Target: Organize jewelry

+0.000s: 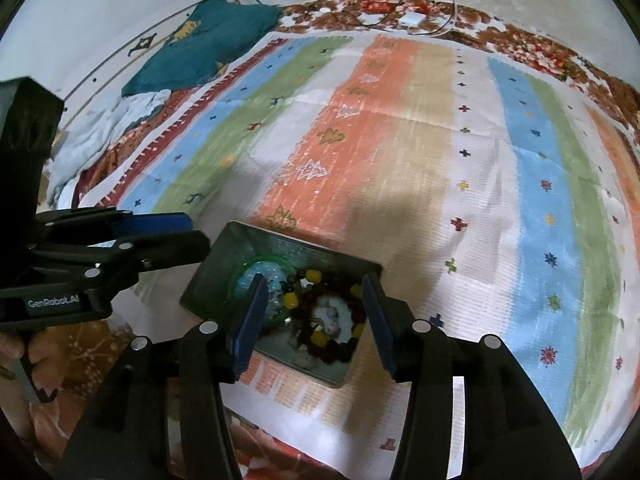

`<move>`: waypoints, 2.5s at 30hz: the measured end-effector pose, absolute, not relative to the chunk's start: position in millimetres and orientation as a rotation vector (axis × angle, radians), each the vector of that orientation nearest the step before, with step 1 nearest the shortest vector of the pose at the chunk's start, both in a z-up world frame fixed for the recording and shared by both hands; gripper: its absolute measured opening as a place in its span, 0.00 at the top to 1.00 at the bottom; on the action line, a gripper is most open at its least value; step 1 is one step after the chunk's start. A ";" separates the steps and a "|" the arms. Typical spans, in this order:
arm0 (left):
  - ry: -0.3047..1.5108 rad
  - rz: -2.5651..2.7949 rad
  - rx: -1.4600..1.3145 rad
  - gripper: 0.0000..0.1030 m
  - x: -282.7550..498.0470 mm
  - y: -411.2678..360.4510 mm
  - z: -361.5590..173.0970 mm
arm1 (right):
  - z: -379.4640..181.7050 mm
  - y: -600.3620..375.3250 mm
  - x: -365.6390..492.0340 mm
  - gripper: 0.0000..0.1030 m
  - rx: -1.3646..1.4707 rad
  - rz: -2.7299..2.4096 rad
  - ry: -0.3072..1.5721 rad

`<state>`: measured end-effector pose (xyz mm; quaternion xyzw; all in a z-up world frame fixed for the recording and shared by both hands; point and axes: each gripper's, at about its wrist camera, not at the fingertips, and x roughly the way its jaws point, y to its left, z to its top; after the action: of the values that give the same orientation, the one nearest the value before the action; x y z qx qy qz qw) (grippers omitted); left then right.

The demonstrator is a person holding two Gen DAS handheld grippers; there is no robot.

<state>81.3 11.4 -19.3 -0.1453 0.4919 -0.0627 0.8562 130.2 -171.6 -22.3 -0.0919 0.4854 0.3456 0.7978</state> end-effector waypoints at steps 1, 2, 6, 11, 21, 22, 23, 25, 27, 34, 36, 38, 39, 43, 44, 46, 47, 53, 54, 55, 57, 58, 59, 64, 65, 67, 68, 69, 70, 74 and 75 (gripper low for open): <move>1.032 -0.128 -0.300 0.59 79.8 11.1 -19.1 | -21.9 -173.2 130.0 0.50 -0.196 0.740 1.041; 1.031 -0.125 -0.298 0.57 78.6 11.2 -19.0 | -21.5 -175.5 129.8 0.50 -0.192 0.736 1.039; 1.030 -0.120 -0.289 0.51 75.5 11.5 -19.0 | -20.2 -181.0 128.8 0.46 -0.181 0.721 1.028; 1.017 -0.109 -0.257 0.39 68.7 8.1 -17.7 | -22.9 -189.2 123.7 0.43 -0.168 0.716 1.032; 0.974 -0.083 -0.209 0.19 51.8 4.7 -14.4 | -24.6 -206.4 112.6 0.25 -0.111 0.709 1.009; 0.969 -0.087 -0.202 0.19 49.6 2.9 -14.0 | -23.9 -207.9 111.7 0.24 -0.106 0.707 1.003; 0.962 -0.094 -0.196 0.18 47.5 1.2 -13.4 | -23.6 -209.9 110.5 0.21 -0.097 0.703 0.997; 0.944 -0.106 -0.186 0.15 43.3 -1.7 -11.5 | -24.6 -212.1 107.6 0.16 -0.083 0.690 0.994; 0.925 -0.106 -0.175 0.11 38.2 -3.7 -10.2 | -25.3 -214.3 104.7 0.15 -0.077 0.686 0.988; 0.871 -0.077 -0.127 0.06 22.4 -9.0 -7.8 | -19.8 -223.8 80.9 0.09 -0.098 0.656 0.900; 0.870 -0.070 -0.122 0.06 19.3 -10.2 -8.6 | -17.5 -226.2 74.3 0.07 -0.104 0.651 0.871; 0.863 -0.059 -0.113 0.06 14.6 -11.9 -9.1 | -14.1 -228.6 67.6 0.07 -0.107 0.650 0.837; 0.858 -0.053 -0.106 0.06 12.5 -13.4 -9.0 | -12.2 -229.6 64.3 0.07 -0.106 0.651 0.819; 0.836 -0.041 -0.083 0.06 5.3 -17.5 -7.4 | -8.5 -233.7 56.9 0.07 -0.099 0.651 0.779; 0.830 -0.039 -0.080 0.06 4.1 -18.7 -6.9 | -7.9 -234.0 55.2 0.06 -0.098 0.651 0.770; 0.816 -0.030 -0.063 0.06 2.0 -21.7 -5.7 | -7.3 -233.6 53.3 0.06 -0.102 0.646 0.756; 0.805 -0.028 -0.047 0.06 0.7 -24.6 -4.6 | -6.9 -233.7 51.8 0.06 -0.104 0.644 0.749; 0.743 -0.023 -0.013 0.06 -7.1 -33.0 1.7 | -2.5 -235.9 41.7 0.06 -0.120 0.623 0.695; 0.736 -0.020 -0.012 0.06 -8.3 -33.4 2.2 | -1.7 -237.9 40.0 0.06 -0.116 0.625 0.688; 0.730 -0.016 -0.011 0.06 -9.5 -33.6 2.5 | -0.6 -239.9 39.3 0.06 -0.103 0.630 0.684; 0.724 -0.010 -0.009 0.06 -10.6 -33.7 2.9 | -0.3 -242.5 38.8 0.06 -0.084 0.631 0.686; 0.719 -0.008 -0.011 0.06 -11.8 -33.2 3.2 | -0.3 -244.2 38.5 0.06 -0.077 0.625 0.686; 0.715 -0.008 -0.013 0.06 -13.1 -32.8 3.6 | 0.0 -244.9 37.6 0.06 -0.076 0.620 0.683; 0.698 -0.005 -0.014 0.06 -17.4 -33.3 5.1 | -1.9 -243.2 36.6 0.06 -0.084 0.627 0.687; 0.696 -0.002 -0.009 0.06 -17.9 -34.0 5.2 | -3.0 -243.1 38.2 0.06 -0.078 0.631 0.695; 0.695 0.005 0.002 0.06 -18.5 -35.2 4.7 | -5.1 -243.7 41.7 0.06 -0.071 0.627 0.709; 0.698 0.007 0.006 0.06 -18.7 -35.7 4.2 | -5.4 -243.8 42.4 0.06 -0.069 0.627 0.712; 0.700 0.006 0.007 0.06 -18.8 -35.9 4.1 | -5.4 -243.7 42.5 0.06 -0.067 0.628 0.713; 0.698 0.006 0.006 0.06 -19.3 -35.7 4.5 | -5.1 -243.6 42.2 0.06 -0.066 0.630 0.713; 0.703 0.005 -0.011 0.06 -19.5 -34.9 4.0 | -4.8 -241.4 40.5 0.06 -0.075 0.642 0.707; 0.707 0.007 -0.016 0.06 -19.5 -34.5 3.9 | -5.4 -240.8 40.6 0.06 -0.076 0.645 0.710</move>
<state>-19.5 -34.5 3.9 -0.0078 0.3463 0.0033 0.9381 40.6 -240.8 -5.4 -0.0366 0.3414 0.3100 0.8865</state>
